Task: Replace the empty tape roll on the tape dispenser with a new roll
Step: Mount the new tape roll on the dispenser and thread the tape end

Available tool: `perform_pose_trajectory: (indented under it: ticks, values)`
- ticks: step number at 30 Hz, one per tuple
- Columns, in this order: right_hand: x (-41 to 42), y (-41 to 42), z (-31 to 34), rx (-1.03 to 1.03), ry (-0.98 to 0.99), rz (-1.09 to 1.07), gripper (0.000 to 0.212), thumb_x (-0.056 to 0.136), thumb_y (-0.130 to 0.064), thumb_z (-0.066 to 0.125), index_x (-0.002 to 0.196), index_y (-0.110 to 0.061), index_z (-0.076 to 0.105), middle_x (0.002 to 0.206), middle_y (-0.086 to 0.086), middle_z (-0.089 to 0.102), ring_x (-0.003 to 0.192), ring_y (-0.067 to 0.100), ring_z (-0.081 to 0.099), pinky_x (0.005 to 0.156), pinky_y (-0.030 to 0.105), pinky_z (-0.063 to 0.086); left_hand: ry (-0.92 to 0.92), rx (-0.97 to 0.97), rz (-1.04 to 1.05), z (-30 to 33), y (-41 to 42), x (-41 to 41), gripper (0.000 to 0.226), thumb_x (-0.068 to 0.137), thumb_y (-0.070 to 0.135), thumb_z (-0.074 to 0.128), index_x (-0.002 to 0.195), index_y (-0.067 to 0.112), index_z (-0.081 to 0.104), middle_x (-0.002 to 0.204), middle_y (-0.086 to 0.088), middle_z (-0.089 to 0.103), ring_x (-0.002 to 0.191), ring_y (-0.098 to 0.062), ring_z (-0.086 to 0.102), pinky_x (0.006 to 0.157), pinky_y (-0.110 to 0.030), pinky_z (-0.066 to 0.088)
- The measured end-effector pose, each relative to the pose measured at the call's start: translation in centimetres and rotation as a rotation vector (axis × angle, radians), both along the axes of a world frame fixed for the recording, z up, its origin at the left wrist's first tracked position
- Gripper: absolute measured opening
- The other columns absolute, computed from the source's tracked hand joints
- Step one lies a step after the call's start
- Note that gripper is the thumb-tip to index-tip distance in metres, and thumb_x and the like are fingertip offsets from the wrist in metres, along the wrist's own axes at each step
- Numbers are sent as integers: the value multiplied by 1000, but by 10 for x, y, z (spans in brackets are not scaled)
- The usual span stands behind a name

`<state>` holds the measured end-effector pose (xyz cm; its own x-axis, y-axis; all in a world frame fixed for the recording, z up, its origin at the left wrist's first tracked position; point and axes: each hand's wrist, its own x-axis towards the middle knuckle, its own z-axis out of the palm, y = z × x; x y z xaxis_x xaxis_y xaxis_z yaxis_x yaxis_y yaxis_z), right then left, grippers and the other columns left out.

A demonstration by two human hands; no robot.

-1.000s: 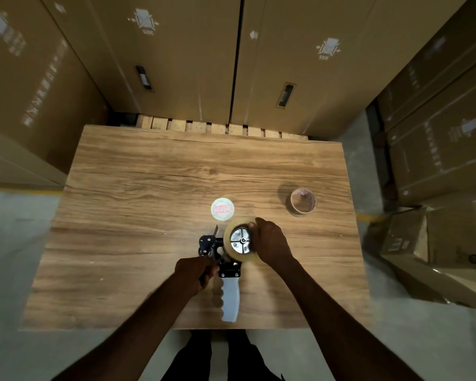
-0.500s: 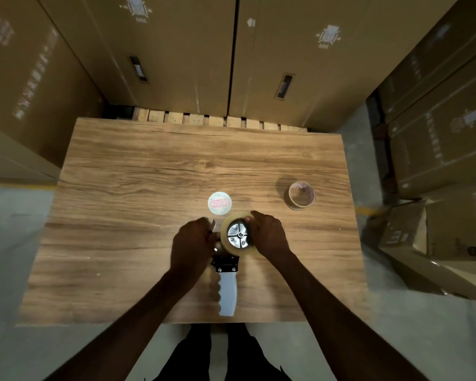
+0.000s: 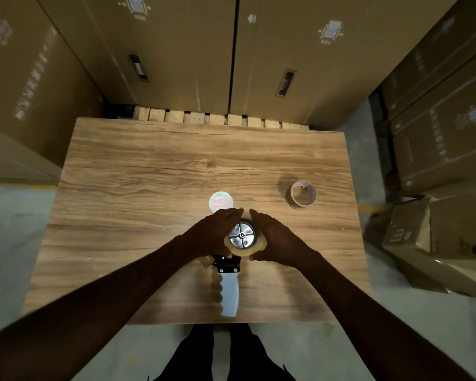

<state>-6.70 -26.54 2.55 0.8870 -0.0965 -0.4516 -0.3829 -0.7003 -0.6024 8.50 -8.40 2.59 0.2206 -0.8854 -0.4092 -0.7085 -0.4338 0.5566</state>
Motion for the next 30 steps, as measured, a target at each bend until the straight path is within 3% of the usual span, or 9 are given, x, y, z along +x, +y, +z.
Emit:
perform_pose_trajectory:
  ticks: [2,6,9,15,20,23,26,28,30]
  values:
    - [1,-1,2,15,-30,-17,126,63,-24,100,164,-11,26,163,10,40,149,25,40,118,27,33,4,-30,24,-4,0,0,120,61,32,90,156,8,21,159,-11,31,145,-27,31,114,-38,31]
    - [-1,0,2,25,-51,-42,119,63,-16,100,160,-9,32,160,11,45,146,25,43,111,20,31,4,-52,62,-14,2,-2,120,55,34,91,154,11,27,155,-7,37,139,-26,38,110,-40,39]
    - [-1,4,-2,25,-53,-42,117,64,-14,99,160,-6,32,160,14,45,147,28,43,117,27,32,16,-58,79,-21,2,-5,117,57,29,90,154,9,27,155,-10,37,139,-27,38,111,-39,37]
    - [-4,4,-21,31,-40,-49,120,64,-17,99,161,-7,30,161,14,43,148,28,43,113,23,30,-62,-122,43,-36,2,-10,115,45,29,92,144,-3,43,140,-21,54,124,-38,56,104,-43,41]
    - [-9,3,-33,24,-48,-45,123,64,-23,99,162,-8,26,163,12,40,148,27,41,117,30,34,-168,-150,7,-41,6,-13,116,54,41,84,151,4,31,149,-14,46,136,-30,45,111,-49,38]
    - [-11,3,-33,37,-52,-51,128,66,-28,98,165,-10,19,167,9,34,151,27,38,120,38,37,-255,-182,62,-32,14,-20,106,61,38,80,150,5,34,146,-17,48,134,-32,45,107,-48,43]
    - [-23,7,-34,53,-109,-143,130,65,-34,97,165,-9,18,171,5,27,154,22,32,124,39,33,-293,-190,224,-18,29,-27,85,64,37,76,139,12,46,129,-8,55,116,-28,54,89,-42,52]
    - [-35,19,-32,-2,-176,-259,118,67,-35,97,161,-7,31,167,7,36,148,23,41,120,39,39,-251,-208,362,-15,45,-32,69,65,38,76,127,16,54,115,-1,55,102,-21,54,78,-32,49]
    - [-49,37,-26,-52,-221,-400,94,71,-32,93,150,-13,46,147,4,56,126,20,58,103,38,53,-86,-225,566,-17,64,-39,47,69,32,78,110,20,59,102,6,56,89,-11,53,71,-21,45]
